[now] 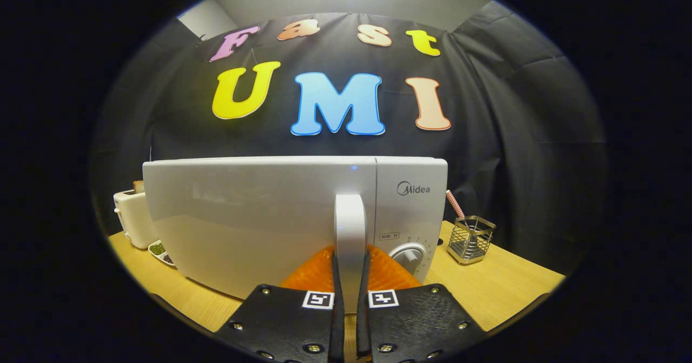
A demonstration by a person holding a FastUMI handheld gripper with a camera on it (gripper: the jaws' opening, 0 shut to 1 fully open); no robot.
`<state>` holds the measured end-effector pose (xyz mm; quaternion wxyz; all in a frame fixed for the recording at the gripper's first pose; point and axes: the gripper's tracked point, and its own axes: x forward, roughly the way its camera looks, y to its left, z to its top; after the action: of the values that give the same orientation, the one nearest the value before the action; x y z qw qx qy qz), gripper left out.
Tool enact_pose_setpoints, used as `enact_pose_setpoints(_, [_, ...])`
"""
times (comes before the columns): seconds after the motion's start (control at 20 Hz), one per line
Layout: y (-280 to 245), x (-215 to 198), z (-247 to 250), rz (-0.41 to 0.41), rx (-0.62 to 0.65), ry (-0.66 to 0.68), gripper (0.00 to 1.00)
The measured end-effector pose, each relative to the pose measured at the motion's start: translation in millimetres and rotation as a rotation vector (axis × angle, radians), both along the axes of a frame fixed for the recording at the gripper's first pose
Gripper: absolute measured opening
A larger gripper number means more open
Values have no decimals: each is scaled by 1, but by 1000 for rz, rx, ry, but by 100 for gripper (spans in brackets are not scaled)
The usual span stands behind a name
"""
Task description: Open the microwave, put the food inside, and close the microwave door.
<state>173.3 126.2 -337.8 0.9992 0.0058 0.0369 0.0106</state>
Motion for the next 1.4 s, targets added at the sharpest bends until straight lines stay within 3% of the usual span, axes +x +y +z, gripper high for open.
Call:
enact_pose_setpoints(0.5, [1, -1, 0, -6, 6, -16, 9])
enact_pose_setpoints(0.55, [-3, 4, 3, -22, -20, -31, 24])
enact_pose_setpoints(0.6, [-6, 5, 0, -39, -52, -8, 27])
enact_pose_setpoints(0.65, [-9, 8, 1, -43, -75, -21, 47])
enact_pose_setpoints(0.7, [-2, 7, 3, 5, -90, -41, 67])
enact_pose_setpoints(0.8, [4, 5, 8, -1, -73, -45, 27])
enact_pose_setpoints(0.9, [-2, 6, 5, -5, -23, -12, 9])
enact_pose_setpoints(1.0, [-4, 4, 3, -14, 6, 10, 6])
enact_pose_setpoints(1.1, [1, -25, 4, -27, -23, 2, 6])
enact_pose_setpoints(1.2, [7, -59, 8, -5, -81, -18, 6])
enact_pose_setpoints(1.4, [26, -111, 6, 74, -48, 30, 6])
